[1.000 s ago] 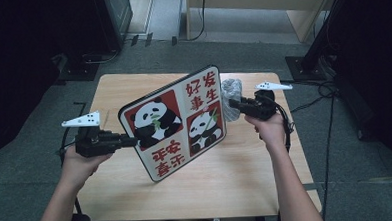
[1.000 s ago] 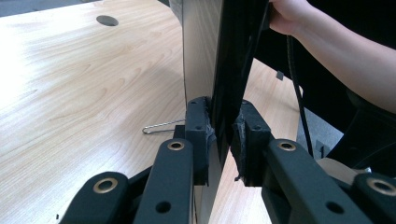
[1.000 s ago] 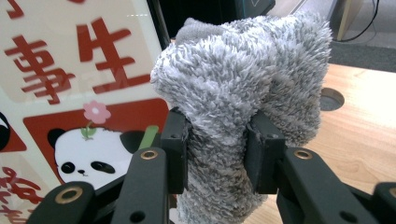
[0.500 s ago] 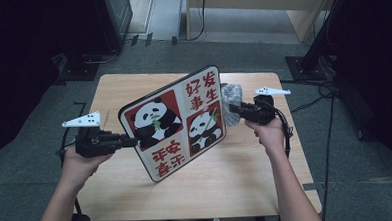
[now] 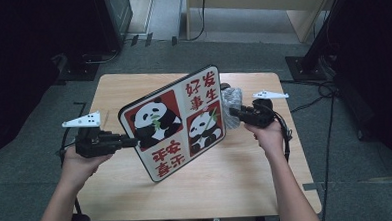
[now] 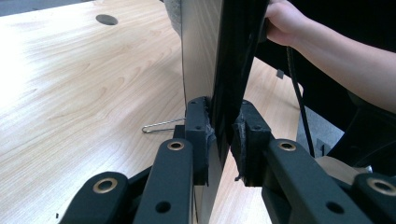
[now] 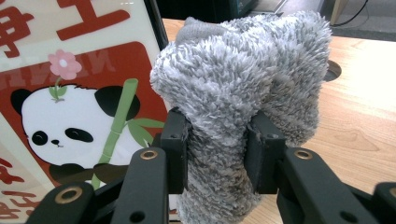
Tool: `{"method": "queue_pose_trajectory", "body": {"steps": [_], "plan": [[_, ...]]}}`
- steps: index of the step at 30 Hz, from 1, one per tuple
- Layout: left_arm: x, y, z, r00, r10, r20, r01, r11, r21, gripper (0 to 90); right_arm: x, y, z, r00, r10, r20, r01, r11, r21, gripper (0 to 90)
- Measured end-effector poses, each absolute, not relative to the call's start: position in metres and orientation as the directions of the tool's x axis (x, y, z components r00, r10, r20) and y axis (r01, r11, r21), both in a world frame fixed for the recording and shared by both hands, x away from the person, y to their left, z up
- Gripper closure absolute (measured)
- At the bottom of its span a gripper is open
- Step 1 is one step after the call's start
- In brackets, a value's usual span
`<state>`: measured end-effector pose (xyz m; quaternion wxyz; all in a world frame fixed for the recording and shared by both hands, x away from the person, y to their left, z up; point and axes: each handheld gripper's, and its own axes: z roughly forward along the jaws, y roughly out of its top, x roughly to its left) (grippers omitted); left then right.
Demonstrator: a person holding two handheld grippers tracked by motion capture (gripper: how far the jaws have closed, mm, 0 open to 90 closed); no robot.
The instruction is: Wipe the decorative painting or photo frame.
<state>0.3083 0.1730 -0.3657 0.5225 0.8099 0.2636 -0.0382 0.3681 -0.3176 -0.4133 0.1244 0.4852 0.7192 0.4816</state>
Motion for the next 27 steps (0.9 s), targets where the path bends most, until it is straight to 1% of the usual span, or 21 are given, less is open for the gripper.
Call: {"method": "queue_pose_trajectory", "body": {"steps": [27], "plan": [[0.308, 0.173, -0.366, 0.858, 0.388, -0.338, 0.468, -0.315, 0.826, 77.7, 0.373, -0.318, -0.446, -0.455, 0.835, 0.31, 0.659, 0.081, 0.748, 65.3]]}}
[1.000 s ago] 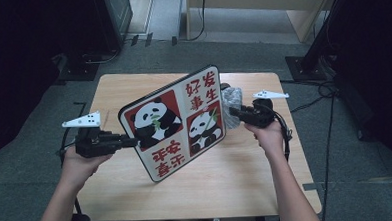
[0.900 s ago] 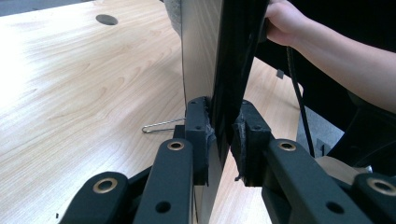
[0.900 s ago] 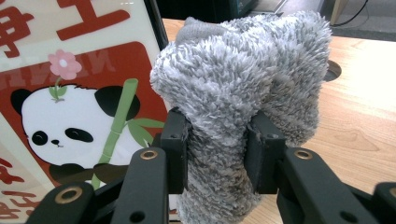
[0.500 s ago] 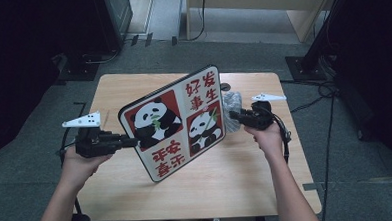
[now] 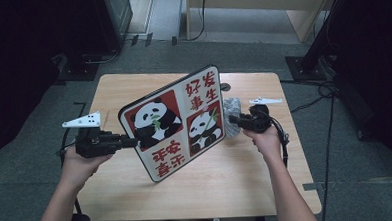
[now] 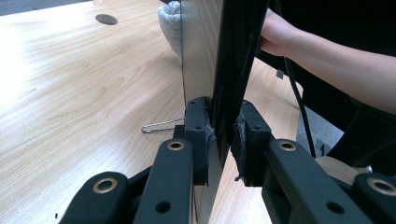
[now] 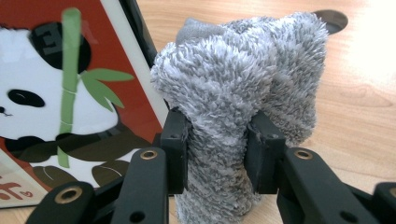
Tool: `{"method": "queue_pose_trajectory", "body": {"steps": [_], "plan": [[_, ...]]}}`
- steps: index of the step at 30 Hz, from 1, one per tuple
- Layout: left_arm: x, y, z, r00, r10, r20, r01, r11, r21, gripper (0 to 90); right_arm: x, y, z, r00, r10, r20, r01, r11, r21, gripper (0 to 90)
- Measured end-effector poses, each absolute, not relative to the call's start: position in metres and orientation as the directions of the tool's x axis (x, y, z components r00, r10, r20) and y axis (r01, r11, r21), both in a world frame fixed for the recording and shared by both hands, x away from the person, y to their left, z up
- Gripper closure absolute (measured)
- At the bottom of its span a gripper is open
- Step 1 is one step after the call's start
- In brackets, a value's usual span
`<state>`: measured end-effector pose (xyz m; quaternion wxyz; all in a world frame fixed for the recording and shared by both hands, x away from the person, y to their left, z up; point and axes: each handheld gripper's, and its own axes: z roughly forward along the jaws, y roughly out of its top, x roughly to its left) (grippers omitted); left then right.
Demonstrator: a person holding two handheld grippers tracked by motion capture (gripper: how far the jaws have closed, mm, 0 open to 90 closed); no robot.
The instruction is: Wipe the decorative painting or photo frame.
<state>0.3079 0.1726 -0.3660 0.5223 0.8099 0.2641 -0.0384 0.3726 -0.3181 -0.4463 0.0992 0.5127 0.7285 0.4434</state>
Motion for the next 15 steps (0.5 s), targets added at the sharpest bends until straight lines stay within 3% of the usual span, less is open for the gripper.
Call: {"method": "queue_pose_trajectory", "body": {"steps": [15], "plan": [[0.308, 0.172, -0.367, 0.858, 0.389, -0.337, 0.467, -0.312, 0.827, 77.7, 0.375, -0.323, -0.462, -0.443, 0.826, 0.349, 0.69, 0.066, 0.721, 65.2]]}}
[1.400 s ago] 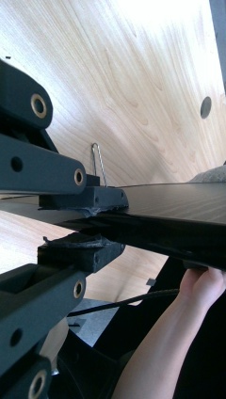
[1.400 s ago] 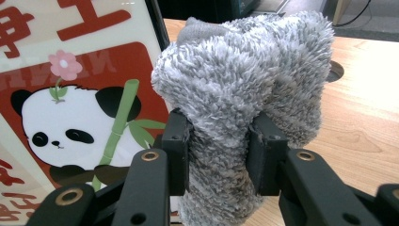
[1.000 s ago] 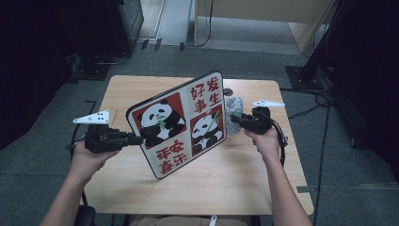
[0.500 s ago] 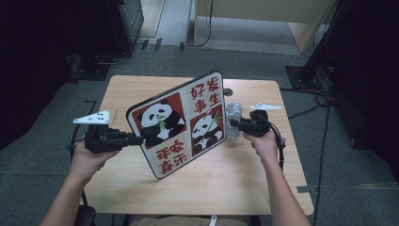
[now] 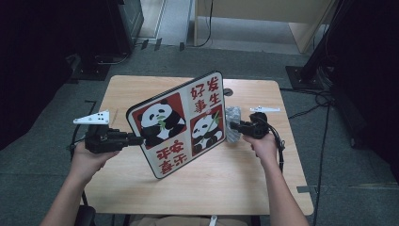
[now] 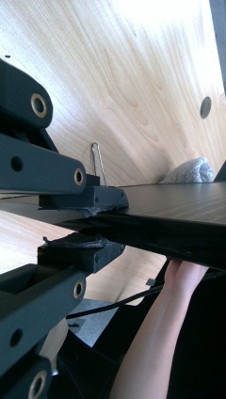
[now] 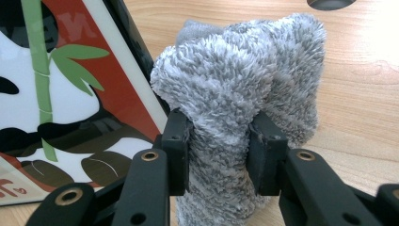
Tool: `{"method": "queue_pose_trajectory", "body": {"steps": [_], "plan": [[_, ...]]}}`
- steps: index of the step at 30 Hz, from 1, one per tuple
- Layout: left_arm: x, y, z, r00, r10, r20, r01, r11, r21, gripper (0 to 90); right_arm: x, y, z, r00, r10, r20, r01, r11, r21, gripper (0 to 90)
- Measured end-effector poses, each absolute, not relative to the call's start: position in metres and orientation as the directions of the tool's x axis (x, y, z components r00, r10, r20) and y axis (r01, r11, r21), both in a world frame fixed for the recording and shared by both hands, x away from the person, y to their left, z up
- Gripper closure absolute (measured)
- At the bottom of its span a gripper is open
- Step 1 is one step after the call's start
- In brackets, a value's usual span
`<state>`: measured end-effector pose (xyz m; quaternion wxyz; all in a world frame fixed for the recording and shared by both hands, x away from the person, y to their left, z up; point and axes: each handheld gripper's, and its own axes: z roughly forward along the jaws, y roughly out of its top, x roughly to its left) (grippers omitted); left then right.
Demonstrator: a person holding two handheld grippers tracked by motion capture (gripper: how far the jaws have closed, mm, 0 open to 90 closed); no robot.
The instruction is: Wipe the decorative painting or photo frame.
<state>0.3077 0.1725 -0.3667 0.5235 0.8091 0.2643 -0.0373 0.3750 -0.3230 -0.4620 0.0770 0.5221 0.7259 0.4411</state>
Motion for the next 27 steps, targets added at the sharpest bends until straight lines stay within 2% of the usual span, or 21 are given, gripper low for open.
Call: {"method": "queue_pose_trajectory", "body": {"steps": [15, 27], "plan": [[0.307, 0.173, -0.367, 0.857, 0.39, -0.338, 0.468, -0.313, 0.826, 77.6, 0.372, -0.332, -0.448, -0.444, 0.839, 0.316, 0.644, 0.053, 0.763, 65.2], [0.307, 0.173, -0.367, 0.856, 0.39, -0.338, 0.469, -0.312, 0.826, 77.7, 0.367, -0.36, -0.438, -0.389, 0.874, 0.289, 0.601, 0.003, 0.799, 64.6]]}}
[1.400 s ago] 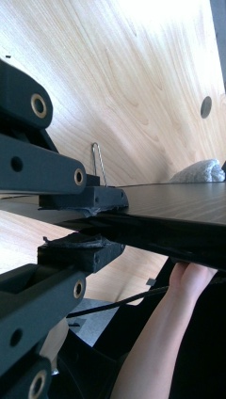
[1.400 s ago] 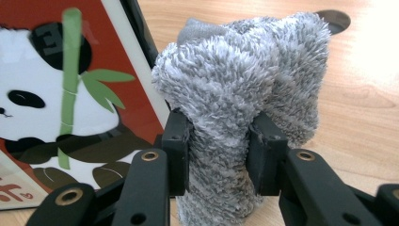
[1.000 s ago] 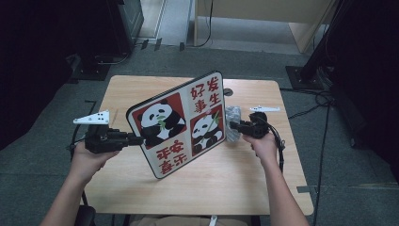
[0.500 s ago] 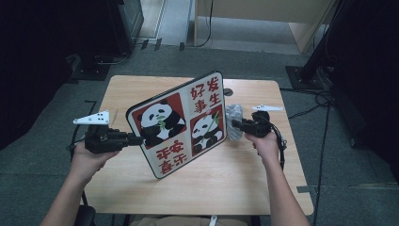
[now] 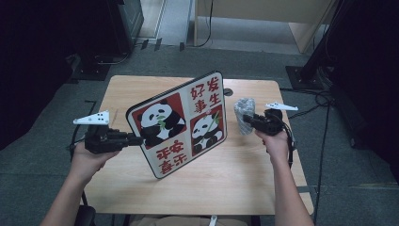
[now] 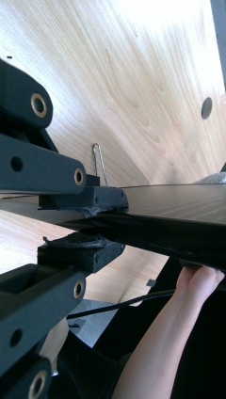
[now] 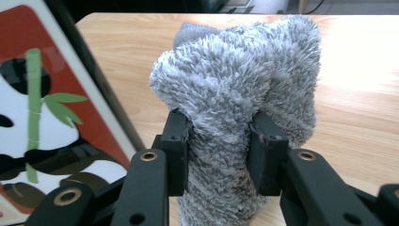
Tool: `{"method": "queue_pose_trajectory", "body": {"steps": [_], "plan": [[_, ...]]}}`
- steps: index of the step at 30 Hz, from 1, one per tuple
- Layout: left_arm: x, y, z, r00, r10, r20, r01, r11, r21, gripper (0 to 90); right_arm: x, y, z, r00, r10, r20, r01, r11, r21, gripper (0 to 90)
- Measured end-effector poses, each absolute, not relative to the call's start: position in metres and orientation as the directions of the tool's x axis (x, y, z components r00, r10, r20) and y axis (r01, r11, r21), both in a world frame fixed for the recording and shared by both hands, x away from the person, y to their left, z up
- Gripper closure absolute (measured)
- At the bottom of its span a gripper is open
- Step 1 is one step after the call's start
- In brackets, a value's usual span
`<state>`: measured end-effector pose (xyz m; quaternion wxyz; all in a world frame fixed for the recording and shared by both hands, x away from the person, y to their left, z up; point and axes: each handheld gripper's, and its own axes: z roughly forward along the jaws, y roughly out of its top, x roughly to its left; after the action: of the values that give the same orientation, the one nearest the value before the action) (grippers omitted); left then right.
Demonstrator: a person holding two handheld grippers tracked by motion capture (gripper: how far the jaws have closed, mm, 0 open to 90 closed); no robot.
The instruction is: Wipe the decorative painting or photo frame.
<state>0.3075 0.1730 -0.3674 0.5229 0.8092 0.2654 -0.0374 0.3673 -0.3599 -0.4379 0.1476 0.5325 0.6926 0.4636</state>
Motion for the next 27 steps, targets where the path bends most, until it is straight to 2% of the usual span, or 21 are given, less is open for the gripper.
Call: {"method": "queue_pose_trajectory", "body": {"steps": [27], "plan": [[0.307, 0.173, -0.367, 0.856, 0.392, -0.338, 0.47, -0.315, 0.825, 77.7, 0.355, -0.415, -0.455, -0.255, 0.933, 0.253, 0.61, -0.048, 0.791, 63.3]]}}
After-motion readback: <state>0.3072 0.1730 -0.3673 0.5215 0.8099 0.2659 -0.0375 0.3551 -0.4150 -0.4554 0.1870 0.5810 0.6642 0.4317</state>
